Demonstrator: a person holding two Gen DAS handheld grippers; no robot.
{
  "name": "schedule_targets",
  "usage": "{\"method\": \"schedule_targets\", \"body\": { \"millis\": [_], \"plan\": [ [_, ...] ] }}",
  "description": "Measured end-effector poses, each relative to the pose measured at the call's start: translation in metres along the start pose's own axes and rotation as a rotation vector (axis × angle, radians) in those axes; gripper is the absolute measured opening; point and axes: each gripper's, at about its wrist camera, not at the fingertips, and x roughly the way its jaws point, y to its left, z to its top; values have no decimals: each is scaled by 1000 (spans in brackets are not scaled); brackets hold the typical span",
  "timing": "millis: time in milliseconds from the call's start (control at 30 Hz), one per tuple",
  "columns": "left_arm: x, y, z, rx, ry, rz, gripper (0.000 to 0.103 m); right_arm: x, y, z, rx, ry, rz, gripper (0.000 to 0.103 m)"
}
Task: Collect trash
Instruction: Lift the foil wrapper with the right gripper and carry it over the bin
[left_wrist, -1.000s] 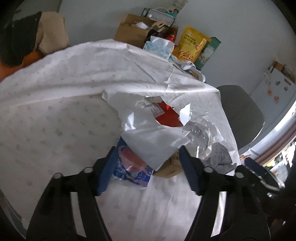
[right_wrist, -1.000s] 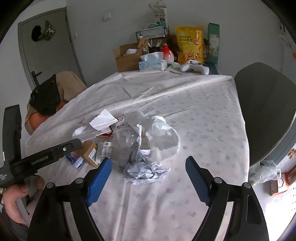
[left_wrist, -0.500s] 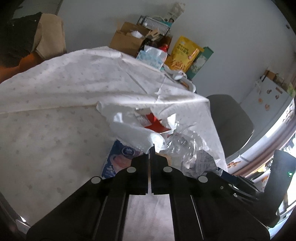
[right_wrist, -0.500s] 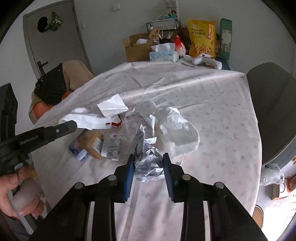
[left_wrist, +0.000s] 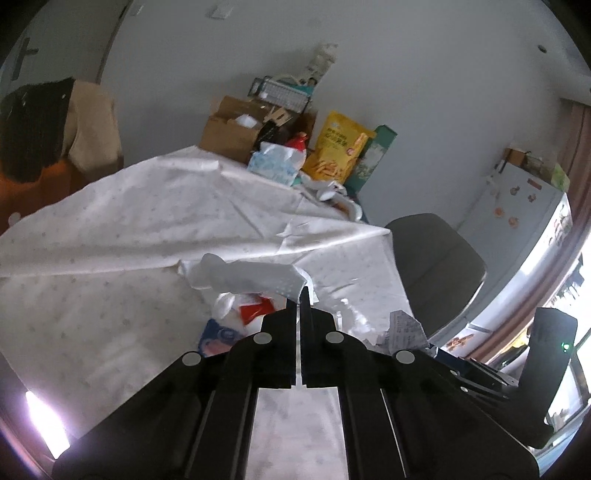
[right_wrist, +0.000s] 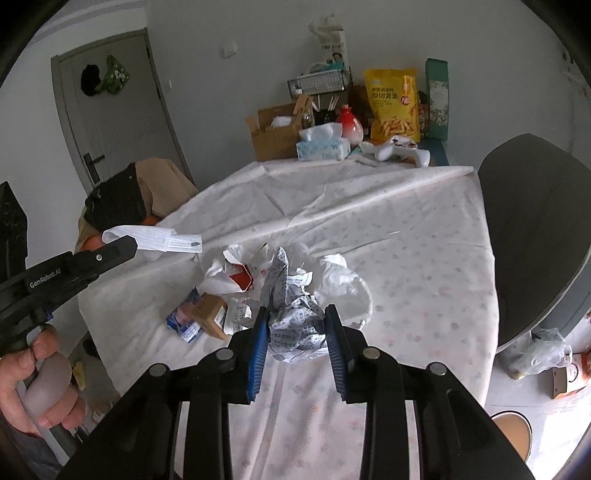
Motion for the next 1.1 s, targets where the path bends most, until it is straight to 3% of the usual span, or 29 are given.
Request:
{"method": "schedule_targets", "body": {
  "millis": [200,500,1100],
  "plan": [
    [-5,-33,3,65,-17,-50,2,-27,-15,1,15,-49,-23,30],
    [18,-87,-9,144,32,-135,2,-56,-58,-6,84,-85,-78,30],
    [77,-192,-50,266,170,-305,2,-110,-171,-46,261,-107,-313,30]
  ]
}}
